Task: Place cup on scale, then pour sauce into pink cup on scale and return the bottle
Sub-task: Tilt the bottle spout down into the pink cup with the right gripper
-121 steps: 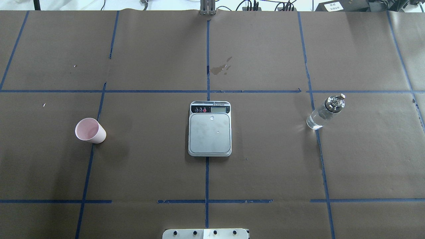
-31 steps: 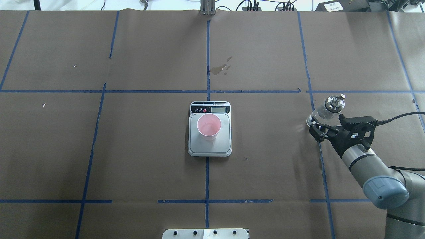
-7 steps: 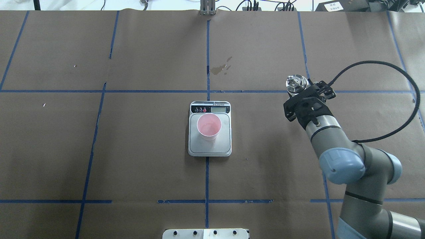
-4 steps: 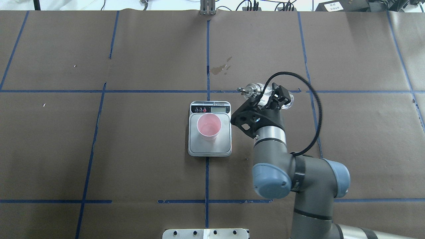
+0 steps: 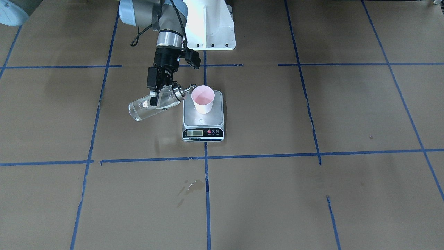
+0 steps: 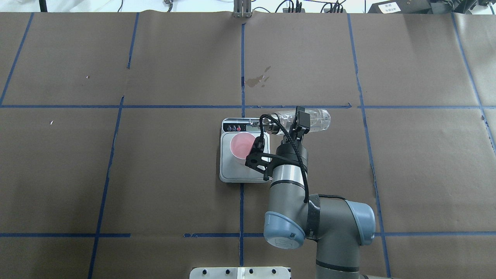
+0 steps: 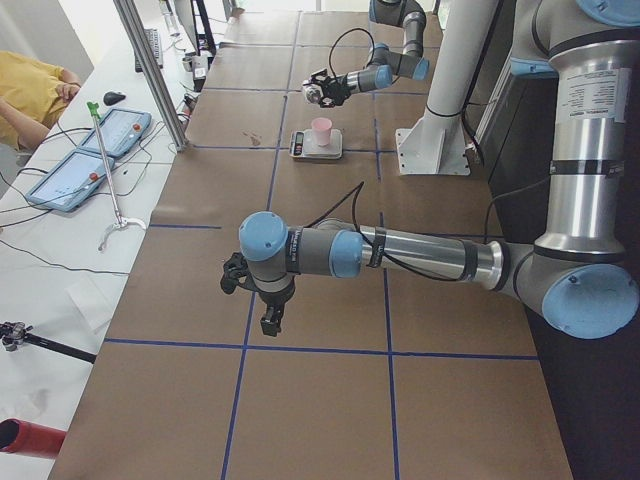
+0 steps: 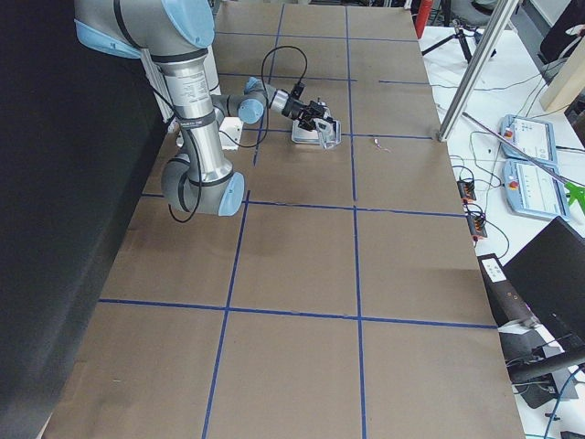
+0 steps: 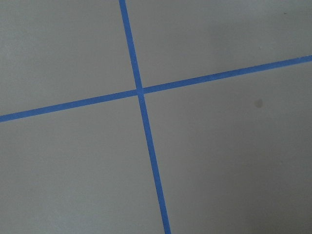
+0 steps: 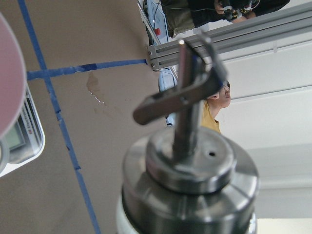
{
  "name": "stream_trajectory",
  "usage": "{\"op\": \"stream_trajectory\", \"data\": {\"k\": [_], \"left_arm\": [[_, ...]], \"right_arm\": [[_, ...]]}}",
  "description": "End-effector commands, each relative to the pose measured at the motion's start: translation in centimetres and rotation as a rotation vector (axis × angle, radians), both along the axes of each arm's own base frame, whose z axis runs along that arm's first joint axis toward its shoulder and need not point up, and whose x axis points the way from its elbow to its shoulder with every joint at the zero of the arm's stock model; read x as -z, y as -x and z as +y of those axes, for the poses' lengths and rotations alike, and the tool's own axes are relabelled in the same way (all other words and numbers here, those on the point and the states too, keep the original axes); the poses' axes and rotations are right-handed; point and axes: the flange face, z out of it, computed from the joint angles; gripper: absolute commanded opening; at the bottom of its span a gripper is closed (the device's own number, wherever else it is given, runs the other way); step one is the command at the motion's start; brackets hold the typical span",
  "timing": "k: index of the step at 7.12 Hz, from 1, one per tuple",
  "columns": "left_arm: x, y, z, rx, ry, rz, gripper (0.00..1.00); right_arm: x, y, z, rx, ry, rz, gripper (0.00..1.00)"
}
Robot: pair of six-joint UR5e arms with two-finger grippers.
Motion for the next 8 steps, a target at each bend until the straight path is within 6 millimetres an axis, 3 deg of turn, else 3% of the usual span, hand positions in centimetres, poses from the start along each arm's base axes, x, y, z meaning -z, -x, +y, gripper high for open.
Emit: {"op": "stream_trajectory", "data": {"k": [1,4,8], "left_arm": [[0.0,0.0,0.0,0.0,0.0,0.001,1.0],[0.1,0.0,0.0,0.0,-0.001,0.001,1.0],[0.1,0.0,0.0,0.0,-0.001,0.001,1.0]], "right_arm": [[0.3,-0.3,-0.4,0.005,-0.081,0.196,0.0],[-0.5,-1.2,-0.9,-0.023,-0.173,0.441,0.0],[-0.7,-1.4,-0.9,-0.034,-0.191,0.471,0.0]]}}
